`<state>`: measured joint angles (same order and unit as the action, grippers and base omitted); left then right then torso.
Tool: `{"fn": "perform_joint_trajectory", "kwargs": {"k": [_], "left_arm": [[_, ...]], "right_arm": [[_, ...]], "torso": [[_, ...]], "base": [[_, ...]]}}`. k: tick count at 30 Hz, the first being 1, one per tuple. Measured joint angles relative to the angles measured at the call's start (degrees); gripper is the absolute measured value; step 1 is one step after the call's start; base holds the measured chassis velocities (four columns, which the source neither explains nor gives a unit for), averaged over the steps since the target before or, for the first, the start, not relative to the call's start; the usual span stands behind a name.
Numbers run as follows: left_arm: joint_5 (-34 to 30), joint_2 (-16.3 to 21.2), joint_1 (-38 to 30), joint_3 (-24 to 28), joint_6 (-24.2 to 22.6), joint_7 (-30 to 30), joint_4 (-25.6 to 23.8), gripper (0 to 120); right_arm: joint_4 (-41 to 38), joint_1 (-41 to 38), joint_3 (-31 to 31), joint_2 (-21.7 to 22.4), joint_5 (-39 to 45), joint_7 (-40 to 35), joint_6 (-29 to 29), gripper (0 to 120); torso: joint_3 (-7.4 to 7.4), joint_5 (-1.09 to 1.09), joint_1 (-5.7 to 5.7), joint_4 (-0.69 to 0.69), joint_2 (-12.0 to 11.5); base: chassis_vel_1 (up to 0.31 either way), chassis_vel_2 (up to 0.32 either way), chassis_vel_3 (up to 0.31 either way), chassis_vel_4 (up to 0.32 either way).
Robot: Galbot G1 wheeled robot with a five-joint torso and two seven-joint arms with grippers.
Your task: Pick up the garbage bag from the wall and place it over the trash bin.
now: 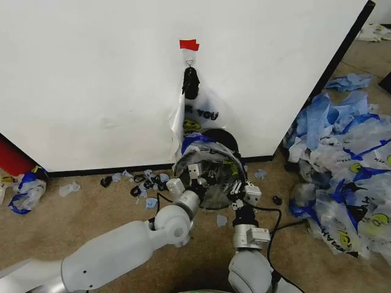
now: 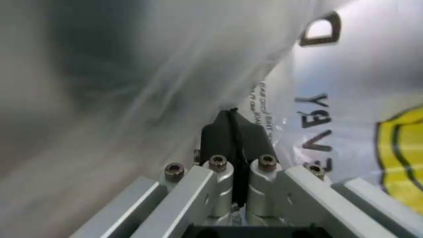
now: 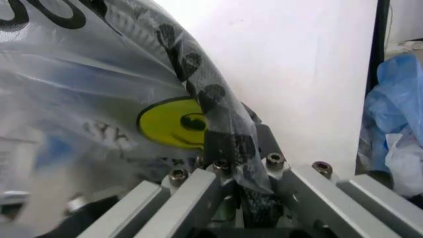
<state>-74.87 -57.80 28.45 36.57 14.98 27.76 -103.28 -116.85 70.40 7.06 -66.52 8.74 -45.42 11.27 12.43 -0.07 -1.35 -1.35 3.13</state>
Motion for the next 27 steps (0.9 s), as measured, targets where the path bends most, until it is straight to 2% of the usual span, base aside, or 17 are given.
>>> {"fn": "perform_joint_trajectory", "kwargs": {"k": [7, 27], "left_arm": [[0.25, -3.71, -2.32, 0.41, 0.51, 1.99, 3.5, 0], [0.64, -7.04, -4.79, 2.68, 0.94, 2.42, 8.69, 0]], "right_arm": [[-0.97, 1.23, 0.79, 0.48, 0.22, 0.73, 0.09, 0], [-2.19, 3.79, 1.11, 0.5, -0.4, 1.46, 0.48, 0]], "torso": [[0.0, 0.0, 0.0, -0.01, 0.0], [0.0, 0.0, 0.0, -0.01, 0.0]], "base": [[0.0, 0.0, 0.0, 0.0], [0.0, 0.0, 0.0, 0.0]]}}
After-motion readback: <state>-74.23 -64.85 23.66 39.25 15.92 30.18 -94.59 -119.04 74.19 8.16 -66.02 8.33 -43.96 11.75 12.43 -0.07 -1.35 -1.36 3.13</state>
